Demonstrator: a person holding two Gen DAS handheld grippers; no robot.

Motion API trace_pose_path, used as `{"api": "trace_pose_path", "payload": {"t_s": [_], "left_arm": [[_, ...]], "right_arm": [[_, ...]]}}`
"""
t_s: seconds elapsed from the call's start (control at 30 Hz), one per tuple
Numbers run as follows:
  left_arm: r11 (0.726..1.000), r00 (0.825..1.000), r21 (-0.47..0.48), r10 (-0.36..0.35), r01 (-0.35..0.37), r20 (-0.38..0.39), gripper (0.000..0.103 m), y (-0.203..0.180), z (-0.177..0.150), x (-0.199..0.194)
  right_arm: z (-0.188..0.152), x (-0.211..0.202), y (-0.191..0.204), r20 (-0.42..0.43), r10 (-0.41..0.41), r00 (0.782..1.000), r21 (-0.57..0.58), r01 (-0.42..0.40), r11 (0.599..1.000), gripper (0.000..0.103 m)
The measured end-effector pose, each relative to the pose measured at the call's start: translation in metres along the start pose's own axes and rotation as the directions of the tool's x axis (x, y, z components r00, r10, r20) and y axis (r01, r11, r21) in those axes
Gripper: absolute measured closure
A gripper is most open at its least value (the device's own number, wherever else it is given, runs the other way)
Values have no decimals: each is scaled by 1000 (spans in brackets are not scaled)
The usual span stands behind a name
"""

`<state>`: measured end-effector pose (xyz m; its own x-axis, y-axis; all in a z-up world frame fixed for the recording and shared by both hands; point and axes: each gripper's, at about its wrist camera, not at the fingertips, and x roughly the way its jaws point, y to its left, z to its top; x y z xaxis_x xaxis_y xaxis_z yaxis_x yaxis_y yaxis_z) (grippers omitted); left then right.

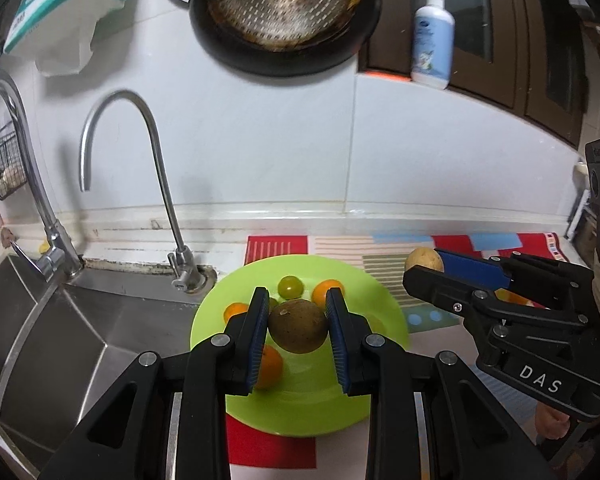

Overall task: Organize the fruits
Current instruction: 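Carry both small yellow-green fruits over the green plate with both tools, then open the left tool onto the plate while the right tool releases its fruit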

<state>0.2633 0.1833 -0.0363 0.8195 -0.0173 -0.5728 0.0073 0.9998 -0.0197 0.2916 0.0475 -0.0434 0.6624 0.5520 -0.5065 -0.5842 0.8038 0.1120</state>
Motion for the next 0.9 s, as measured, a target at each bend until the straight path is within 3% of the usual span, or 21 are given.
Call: {"api": "trace_pose_path", "payload": {"t_s": [0.47, 0.57, 0.63, 0.77, 0.9], "left_arm": [[1000, 996, -18, 11, -12, -83, 74, 16, -6, 54], [1000, 996, -18, 19, -20, -87, 68, 18, -6, 56], [999, 996, -17, 32, -33, -83, 65, 18, -6, 54], [998, 995, -13, 67, -68, -74, 61, 15, -5, 46], [995, 994, -24, 94, -96, -50, 51, 12, -2, 31]], "right_arm": [[-8, 66, -10, -91, 54, 994, 15, -53, 998, 76], [-9, 71, -11, -98, 51, 994, 20, -49, 999, 75], [-9, 71, -13, -102, 52, 993, 35, -49, 998, 66], [-9, 63, -15, -89, 31, 996, 35, -28, 999, 66], [-9, 50, -17, -76, 7, 997, 46, -4, 999, 66]]}}
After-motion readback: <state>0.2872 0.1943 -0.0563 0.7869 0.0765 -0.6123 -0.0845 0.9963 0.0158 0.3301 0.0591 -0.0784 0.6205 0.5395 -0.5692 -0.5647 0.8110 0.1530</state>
